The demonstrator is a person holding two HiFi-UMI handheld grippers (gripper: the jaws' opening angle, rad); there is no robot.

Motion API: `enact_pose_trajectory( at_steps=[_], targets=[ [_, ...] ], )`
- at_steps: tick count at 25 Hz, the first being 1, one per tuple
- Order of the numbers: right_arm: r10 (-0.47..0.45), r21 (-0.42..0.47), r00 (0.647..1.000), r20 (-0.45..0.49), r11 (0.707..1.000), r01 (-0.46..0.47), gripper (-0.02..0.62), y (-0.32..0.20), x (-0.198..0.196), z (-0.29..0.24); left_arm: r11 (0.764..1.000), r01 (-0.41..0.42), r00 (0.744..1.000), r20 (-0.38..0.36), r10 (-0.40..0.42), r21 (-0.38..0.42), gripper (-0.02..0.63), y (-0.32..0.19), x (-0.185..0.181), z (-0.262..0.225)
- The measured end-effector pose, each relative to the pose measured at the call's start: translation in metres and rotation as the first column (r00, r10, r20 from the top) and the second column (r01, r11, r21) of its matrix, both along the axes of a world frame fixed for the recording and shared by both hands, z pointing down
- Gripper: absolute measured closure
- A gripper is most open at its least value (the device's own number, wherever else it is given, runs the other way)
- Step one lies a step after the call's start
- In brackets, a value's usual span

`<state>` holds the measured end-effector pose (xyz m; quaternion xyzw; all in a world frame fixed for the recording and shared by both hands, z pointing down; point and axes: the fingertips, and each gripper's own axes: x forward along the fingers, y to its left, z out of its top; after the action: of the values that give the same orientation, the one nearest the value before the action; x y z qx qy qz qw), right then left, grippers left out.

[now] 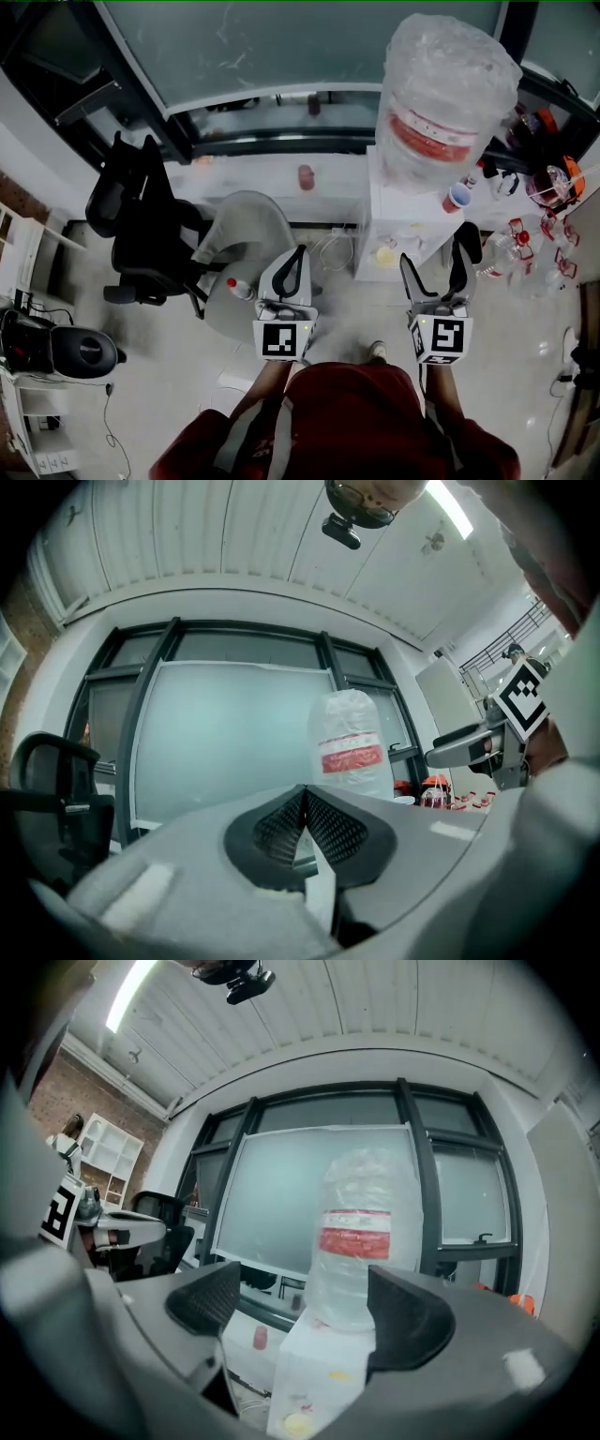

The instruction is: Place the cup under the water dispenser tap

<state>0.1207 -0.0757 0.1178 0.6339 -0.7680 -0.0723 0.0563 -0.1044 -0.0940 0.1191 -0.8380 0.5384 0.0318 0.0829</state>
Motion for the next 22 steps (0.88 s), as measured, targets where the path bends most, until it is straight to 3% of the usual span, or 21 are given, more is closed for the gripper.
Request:
enact_pose_trajectory(
  at_steps=[7, 12, 17, 22],
  targets=[
    [-0.010, 0.014, 1.000, 0.001, 1.000, 0.010, 0.197, -0.002, -0.003, -0.008, 1.000, 0.010, 1.000, -0.015, -0.010, 0.022, 0.603, -0.004, -0.006, -0.011],
    [-0.054, 0.001, 0.998, -0.019, 0.999, 0.054, 0.355, -0.002, -0.011, -0.005, 0.999, 0.003, 1.000, -0.021, -0.002, 0.032, 0.603, -0.003, -0.001, -0.011],
    [-0.052, -0.054, 0.999, -0.017, 0.997, 0.051, 0.582, 0.001, -0.010, 0.002, 1.000, -0.017, 1.000, -0.020, 0.018, 0.024, 0.603, -0.001, 0.012, -0.012],
    [-0.057, -0.048, 0.998, -0.005, 0.997, 0.057, 0.595, 0.001, -0.001, -0.001, 0.999, -0.028, 1.000, -0.006, 0.028, 0.015, 0.603, -0.001, 0.025, -0.012]
  ],
)
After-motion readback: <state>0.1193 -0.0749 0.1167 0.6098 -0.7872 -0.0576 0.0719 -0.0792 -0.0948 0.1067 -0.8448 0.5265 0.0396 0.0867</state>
